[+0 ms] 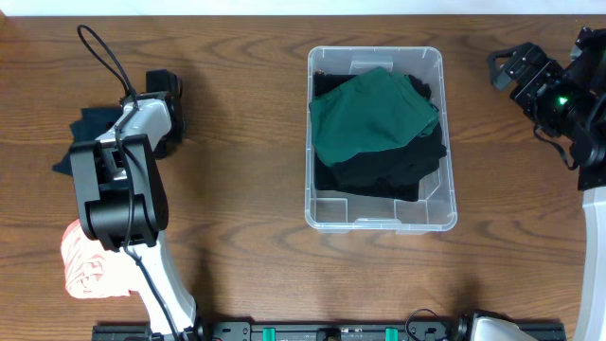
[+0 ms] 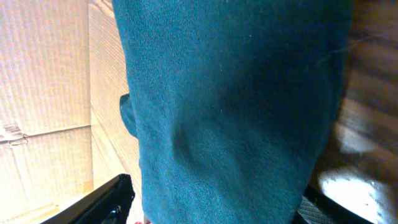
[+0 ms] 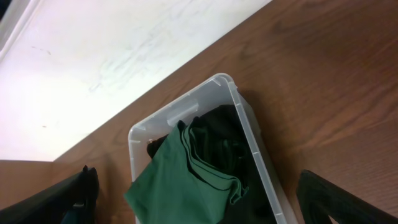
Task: Pack container
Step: 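Lower the left gripper onto the dark teal garment and close, then lift the dark teal garment and swing it right over the bin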
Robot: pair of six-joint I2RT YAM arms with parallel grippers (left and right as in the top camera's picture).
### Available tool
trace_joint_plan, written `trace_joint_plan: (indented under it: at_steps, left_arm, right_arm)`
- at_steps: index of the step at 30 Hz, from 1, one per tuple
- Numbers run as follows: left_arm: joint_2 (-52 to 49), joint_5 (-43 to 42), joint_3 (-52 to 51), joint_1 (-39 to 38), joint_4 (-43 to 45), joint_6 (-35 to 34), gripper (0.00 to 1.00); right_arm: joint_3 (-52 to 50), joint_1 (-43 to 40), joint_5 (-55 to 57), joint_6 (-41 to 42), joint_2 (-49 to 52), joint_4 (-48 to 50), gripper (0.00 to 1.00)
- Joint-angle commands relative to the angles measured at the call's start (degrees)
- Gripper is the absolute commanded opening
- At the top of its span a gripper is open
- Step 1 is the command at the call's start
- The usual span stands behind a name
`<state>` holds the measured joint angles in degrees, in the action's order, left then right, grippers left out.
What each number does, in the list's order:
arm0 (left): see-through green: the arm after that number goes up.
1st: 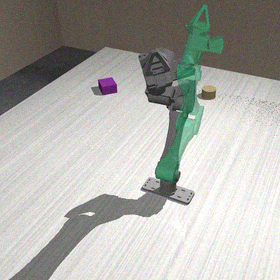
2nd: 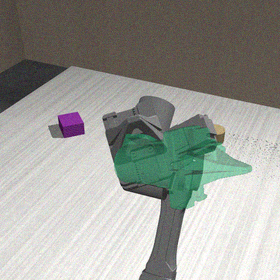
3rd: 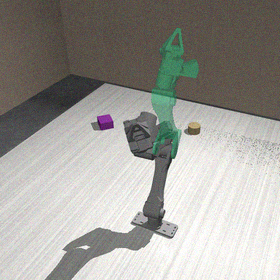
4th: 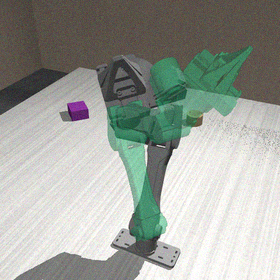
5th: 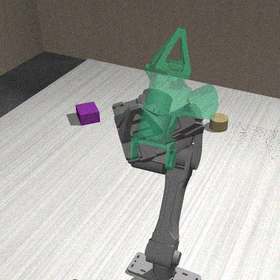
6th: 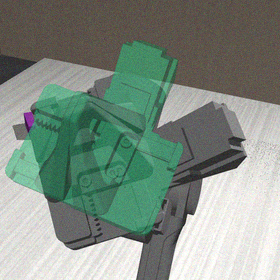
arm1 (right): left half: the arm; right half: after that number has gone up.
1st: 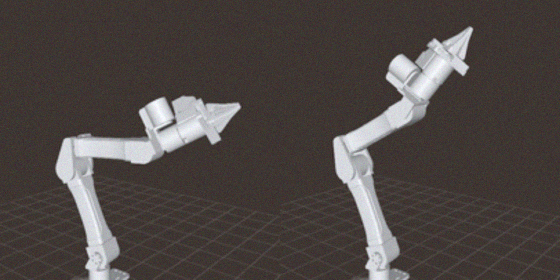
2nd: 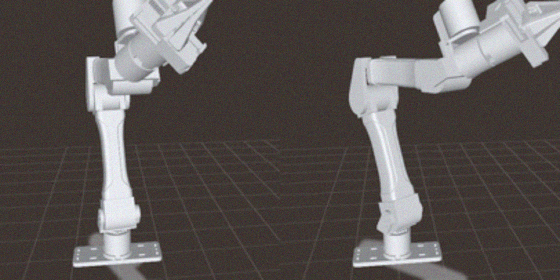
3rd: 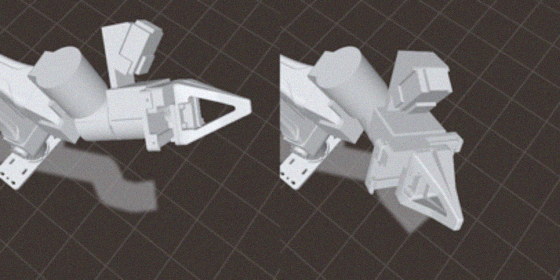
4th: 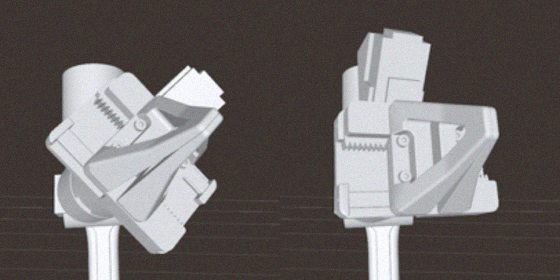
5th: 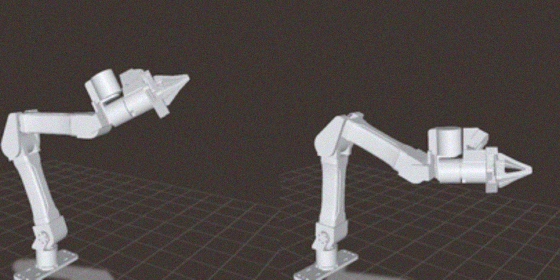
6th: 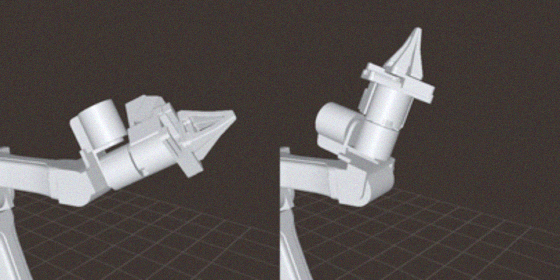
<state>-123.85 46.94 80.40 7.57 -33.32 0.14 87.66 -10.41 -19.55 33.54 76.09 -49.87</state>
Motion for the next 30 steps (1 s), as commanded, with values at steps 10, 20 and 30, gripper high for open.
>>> trace_joint_plan:
  at_steps: [10, 20, 30]
  left_arm:
    - [-0.6, 0.2, -3.6, 0.5, 2.7, -1.1, 0.42]
    - [-0.6, 0.1, -3.6, 0.5, 3.2, 0.1, 0.09]
    - [4.9, 0.2, -3.6, -2.3, 1.9, 1.7, 0.06]
  right_arm:
    - [0.2, -0.2, -0.2, 0.3, -0.7, 0.1, 0.99]
    - [0.2, -0.2, -0.2, 0.3, -0.7, 0.1, 0.99]
    - [0.2, -0.2, -0.2, 0.3, -0.7, 0.1, 0.99]
